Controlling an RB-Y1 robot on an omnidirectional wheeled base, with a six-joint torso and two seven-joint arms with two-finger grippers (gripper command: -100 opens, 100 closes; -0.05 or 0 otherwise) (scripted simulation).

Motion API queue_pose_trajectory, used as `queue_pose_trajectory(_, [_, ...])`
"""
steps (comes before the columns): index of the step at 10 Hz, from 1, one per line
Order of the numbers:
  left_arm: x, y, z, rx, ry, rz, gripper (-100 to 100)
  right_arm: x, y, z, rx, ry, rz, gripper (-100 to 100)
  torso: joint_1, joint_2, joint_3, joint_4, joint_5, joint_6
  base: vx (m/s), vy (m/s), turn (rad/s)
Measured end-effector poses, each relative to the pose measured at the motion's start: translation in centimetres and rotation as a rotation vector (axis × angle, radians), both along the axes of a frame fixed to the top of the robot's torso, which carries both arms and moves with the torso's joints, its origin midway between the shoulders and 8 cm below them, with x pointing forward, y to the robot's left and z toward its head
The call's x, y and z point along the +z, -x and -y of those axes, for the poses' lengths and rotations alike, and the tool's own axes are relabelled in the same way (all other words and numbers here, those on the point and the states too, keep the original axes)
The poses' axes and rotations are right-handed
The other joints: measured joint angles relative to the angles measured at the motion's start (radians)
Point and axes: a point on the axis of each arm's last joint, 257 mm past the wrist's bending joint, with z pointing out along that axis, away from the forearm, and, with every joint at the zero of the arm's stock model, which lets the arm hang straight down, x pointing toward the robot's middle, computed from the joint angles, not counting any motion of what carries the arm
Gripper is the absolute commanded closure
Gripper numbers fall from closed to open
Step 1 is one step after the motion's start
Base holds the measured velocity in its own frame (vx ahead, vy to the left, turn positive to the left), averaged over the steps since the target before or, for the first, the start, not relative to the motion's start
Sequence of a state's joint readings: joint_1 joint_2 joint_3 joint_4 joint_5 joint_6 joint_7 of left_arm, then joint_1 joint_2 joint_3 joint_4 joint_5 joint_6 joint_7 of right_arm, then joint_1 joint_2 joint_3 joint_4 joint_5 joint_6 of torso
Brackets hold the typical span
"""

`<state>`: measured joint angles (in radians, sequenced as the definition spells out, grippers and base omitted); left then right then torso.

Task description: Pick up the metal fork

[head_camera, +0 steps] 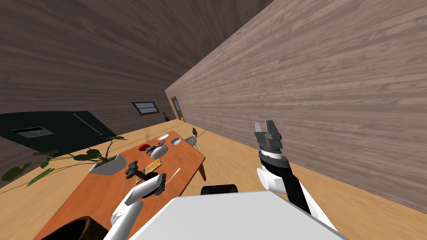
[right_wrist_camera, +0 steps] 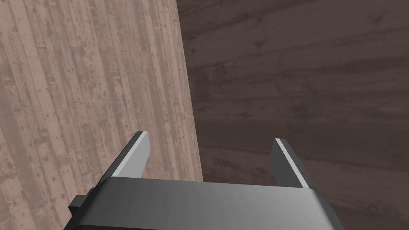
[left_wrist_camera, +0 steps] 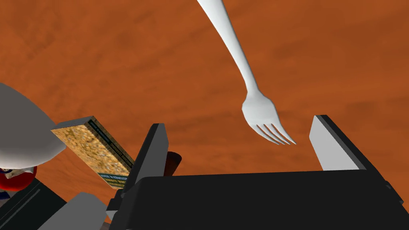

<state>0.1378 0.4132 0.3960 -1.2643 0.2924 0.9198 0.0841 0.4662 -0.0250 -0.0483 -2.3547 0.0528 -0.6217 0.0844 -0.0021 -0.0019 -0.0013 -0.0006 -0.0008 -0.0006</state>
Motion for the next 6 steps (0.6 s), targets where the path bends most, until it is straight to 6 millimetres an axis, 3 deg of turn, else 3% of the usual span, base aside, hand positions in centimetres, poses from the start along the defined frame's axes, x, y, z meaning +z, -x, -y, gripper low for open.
queue_pose_trajectory(6, [-1.3,4.1,-1.1,0.086,0.068,-0.137,-100,0.0,0.0,0.0,0.000,0.000,0.000,0,0.000,0.000,0.000,0.000,0.000,0.000,0.039,-0.021,-0.045])
